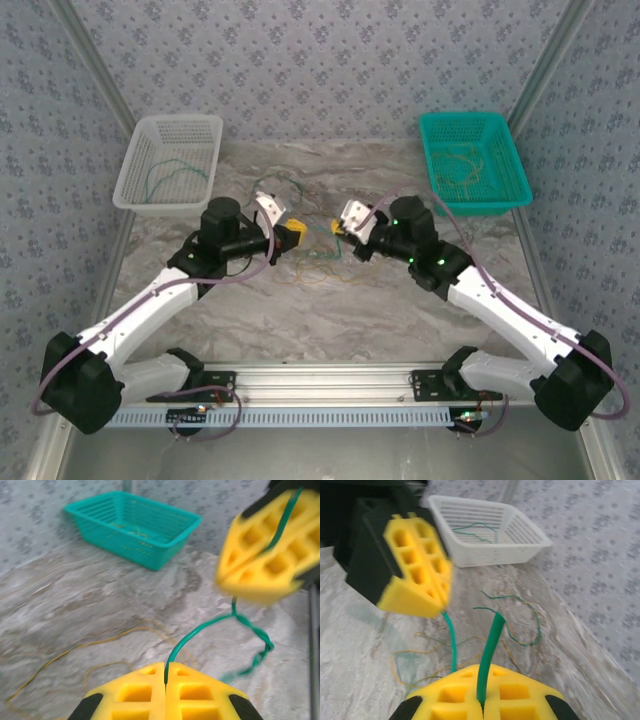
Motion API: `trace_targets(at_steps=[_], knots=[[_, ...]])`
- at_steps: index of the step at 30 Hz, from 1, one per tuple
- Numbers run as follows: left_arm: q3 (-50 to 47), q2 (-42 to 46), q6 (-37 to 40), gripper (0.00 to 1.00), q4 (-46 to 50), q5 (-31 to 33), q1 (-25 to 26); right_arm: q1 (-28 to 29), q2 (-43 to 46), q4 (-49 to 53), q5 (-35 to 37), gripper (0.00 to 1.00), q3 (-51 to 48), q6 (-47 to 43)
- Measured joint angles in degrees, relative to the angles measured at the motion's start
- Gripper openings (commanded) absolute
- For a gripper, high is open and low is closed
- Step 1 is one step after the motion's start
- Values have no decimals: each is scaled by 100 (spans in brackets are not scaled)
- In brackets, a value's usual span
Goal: Untangle the cables
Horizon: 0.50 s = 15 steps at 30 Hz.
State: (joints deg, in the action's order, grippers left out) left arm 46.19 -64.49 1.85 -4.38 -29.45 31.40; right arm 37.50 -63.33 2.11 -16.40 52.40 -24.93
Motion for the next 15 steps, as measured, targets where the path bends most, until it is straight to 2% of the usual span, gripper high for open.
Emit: trace_targets(at_steps=[1,7,15], knots=[[-11,0,-22,0,-2,39,-28,-81,26,-2,-87,0,0,79],[-20,26,-63,0,-13,114,-39,-177,35,-7,-483,0,-63,402],[-188,70,-225,0,-225,713,-35,-667,33,-111,-682,0,-90,1252]])
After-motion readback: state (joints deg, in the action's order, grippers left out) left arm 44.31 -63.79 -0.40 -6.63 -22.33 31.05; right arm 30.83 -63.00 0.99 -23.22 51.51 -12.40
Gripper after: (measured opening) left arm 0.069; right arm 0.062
